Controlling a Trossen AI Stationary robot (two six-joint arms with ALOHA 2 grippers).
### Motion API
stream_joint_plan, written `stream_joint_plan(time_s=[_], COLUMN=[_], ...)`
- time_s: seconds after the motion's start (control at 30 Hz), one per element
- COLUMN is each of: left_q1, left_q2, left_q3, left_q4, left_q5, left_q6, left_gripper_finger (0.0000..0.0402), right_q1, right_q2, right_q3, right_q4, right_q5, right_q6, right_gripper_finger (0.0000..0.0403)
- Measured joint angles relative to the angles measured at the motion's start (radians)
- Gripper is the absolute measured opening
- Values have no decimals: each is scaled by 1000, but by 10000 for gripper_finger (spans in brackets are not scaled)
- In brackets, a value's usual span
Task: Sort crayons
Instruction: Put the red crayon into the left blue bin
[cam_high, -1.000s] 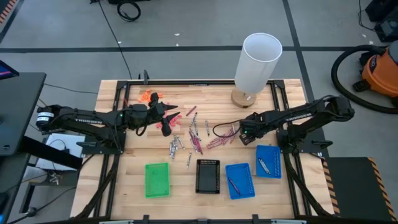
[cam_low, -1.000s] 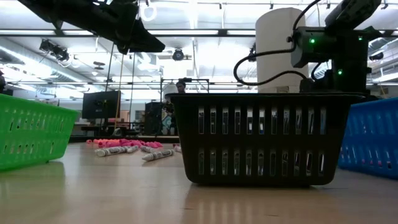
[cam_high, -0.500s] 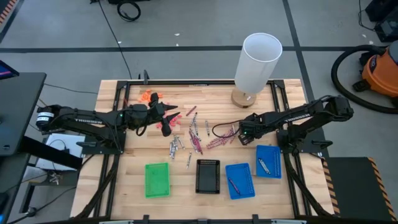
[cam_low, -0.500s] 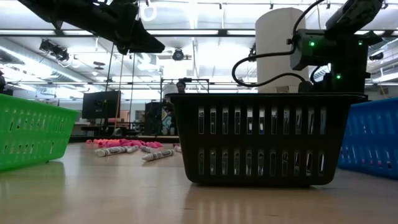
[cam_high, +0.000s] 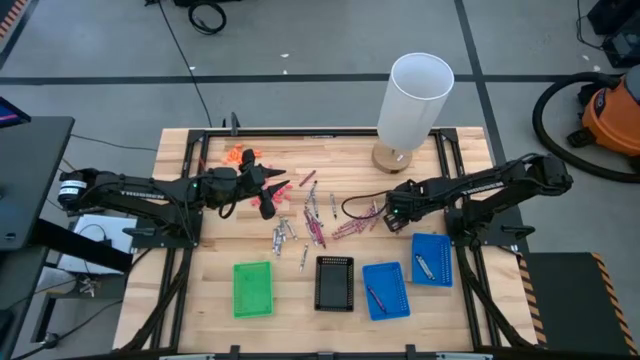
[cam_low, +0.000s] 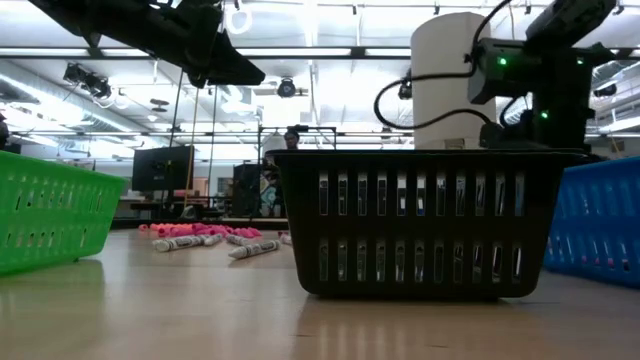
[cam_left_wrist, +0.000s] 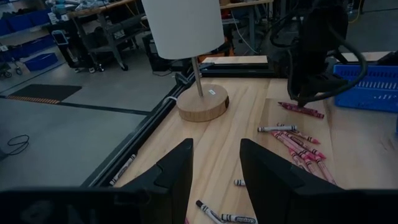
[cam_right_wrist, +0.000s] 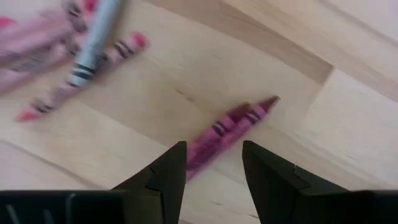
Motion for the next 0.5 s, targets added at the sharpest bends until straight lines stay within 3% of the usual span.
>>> stream_joint_plan(time_s=[0.5], left_q1=[0], left_q2=[0], left_q3=[0], left_q4=[-6], left_q5=[0], left_q6=[-1], left_gripper_finger=[144], right_q1=[4], right_q2=[41], right_q3=[9], right_q4=[-28], right_q5=[13], right_q6=[9], right_gripper_finger=[166])
